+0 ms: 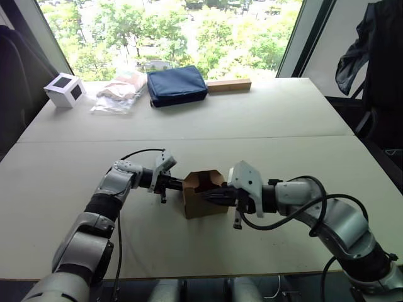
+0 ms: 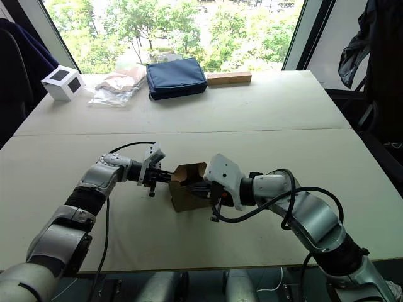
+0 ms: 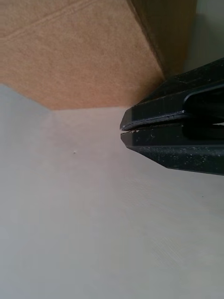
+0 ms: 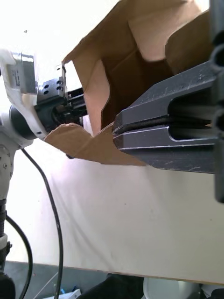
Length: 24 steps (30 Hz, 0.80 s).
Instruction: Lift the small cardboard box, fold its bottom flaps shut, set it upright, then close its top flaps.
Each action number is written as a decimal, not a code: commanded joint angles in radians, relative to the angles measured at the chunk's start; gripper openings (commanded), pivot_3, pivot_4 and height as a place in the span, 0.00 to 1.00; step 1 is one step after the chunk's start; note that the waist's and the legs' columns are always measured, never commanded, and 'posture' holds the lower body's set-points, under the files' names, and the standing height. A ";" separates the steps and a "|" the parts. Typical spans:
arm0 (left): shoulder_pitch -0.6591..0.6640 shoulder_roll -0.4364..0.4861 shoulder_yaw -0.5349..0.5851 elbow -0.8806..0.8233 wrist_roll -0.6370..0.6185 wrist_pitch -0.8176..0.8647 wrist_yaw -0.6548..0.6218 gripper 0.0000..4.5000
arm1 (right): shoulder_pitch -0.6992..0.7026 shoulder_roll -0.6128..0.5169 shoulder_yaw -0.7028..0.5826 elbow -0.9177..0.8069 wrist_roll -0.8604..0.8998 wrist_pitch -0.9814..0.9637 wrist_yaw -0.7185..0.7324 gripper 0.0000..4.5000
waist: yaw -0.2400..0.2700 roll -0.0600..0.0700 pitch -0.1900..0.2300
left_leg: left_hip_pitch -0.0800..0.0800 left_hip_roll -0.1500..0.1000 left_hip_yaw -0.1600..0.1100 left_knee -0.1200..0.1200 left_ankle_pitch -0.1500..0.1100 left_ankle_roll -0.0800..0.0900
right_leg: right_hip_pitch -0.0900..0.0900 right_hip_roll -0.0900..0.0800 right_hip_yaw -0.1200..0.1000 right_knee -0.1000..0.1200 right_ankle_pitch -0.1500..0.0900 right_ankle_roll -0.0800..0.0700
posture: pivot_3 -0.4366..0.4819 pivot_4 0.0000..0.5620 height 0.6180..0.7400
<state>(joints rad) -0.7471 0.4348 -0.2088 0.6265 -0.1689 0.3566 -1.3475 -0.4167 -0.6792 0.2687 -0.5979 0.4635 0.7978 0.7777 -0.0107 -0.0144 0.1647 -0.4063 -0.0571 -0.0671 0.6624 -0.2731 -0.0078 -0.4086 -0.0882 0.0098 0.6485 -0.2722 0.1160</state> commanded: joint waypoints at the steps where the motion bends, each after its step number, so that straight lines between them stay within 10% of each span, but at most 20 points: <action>1: -0.013 0.001 0.025 -0.033 -0.018 -0.004 0.000 0.01 | -0.015 -0.007 0.016 0.022 -0.043 -0.039 0.012 0.00 | 0.000 0.000 0.000 | 0.000 0.000 0.000 0.000 0.000 0.000 | 0.000 0.000 0.000 0.000 0.000 0.000 | 0.48 0.27 1.00; 14: 0.022 0.090 0.091 -0.127 -0.050 0.026 0.038 0.01 | -0.022 0.064 0.063 0.096 -0.086 -0.062 0.025 0.00 | -0.003 0.000 0.000 | 0.000 0.000 0.000 0.000 0.000 0.000 | 0.000 0.000 0.000 0.000 0.000 0.000 | 0.48 0.27 1.00; 24: 0.271 0.326 0.249 -0.838 -0.363 0.478 0.057 0.01 | -0.027 0.073 0.005 0.143 -0.073 -0.085 0.057 0.00 | 0.003 0.000 0.000 | 0.000 0.000 -0.001 0.000 0.000 0.000 | 0.000 -0.001 0.003 0.000 0.000 0.000 | 0.48 0.27 1.00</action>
<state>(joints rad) -0.4799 0.7486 0.0097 -0.0977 -0.4599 0.7687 -1.3038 -0.4382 -0.6087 0.3027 -0.4494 0.3791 0.7358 0.8273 -0.0082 -0.0145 0.1648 -0.4063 -0.0569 -0.0682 0.6620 -0.2732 -0.0082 -0.4081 -0.0898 0.0125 0.6479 -0.2722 0.1158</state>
